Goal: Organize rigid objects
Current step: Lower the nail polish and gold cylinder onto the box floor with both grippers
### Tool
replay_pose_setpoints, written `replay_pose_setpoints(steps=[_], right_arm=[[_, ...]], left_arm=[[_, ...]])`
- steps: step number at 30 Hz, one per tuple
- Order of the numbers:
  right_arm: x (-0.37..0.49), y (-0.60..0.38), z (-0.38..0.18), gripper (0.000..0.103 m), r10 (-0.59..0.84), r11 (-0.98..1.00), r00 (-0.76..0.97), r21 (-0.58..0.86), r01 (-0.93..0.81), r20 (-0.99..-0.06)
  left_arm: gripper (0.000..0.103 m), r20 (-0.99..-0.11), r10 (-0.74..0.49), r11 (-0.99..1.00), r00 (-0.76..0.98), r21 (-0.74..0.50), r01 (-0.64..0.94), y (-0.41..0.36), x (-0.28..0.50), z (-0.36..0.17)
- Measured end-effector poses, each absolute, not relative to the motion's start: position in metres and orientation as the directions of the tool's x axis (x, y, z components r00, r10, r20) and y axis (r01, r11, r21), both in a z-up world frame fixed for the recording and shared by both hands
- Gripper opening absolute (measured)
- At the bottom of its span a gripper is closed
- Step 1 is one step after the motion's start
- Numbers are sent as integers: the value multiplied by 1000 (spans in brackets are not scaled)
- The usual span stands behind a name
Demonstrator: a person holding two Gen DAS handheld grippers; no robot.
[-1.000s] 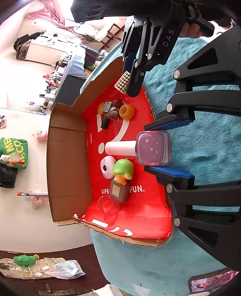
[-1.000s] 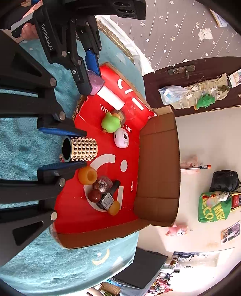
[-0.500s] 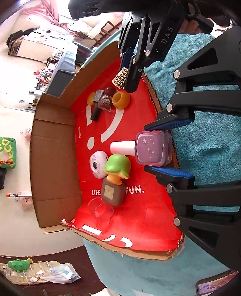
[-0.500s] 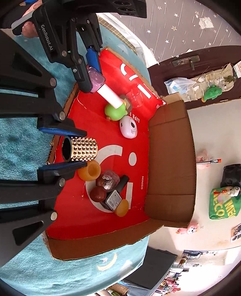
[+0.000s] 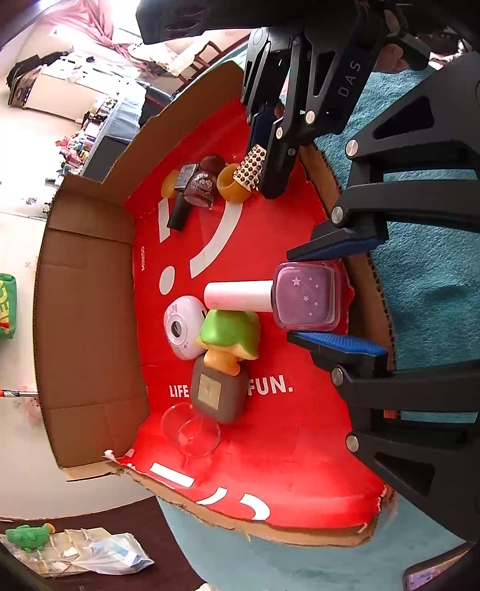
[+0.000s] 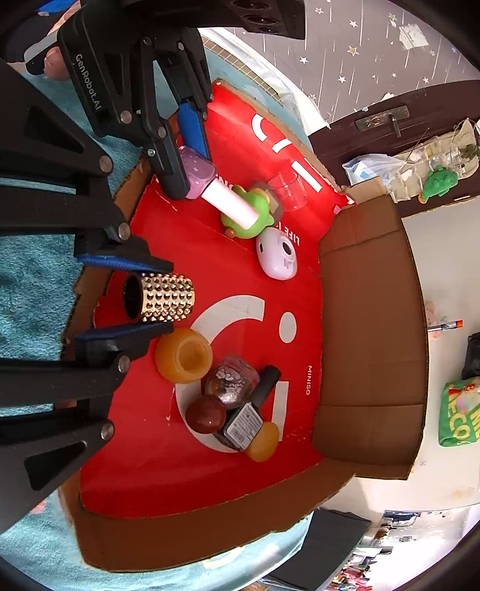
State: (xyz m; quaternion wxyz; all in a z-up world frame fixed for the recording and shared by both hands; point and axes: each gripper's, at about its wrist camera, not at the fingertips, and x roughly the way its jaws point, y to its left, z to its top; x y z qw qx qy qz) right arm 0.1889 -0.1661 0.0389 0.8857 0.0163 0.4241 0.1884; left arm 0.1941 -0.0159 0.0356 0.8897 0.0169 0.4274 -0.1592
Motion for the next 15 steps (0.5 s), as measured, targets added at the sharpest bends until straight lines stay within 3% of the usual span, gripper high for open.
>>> replay_pose_setpoints(steps=[15], right_arm=[[200, -173, 28, 27, 298, 948, 598, 160, -274, -744]], left_arm=[[34, -768, -233, 954, 596, -63, 292, -22, 202, 32]])
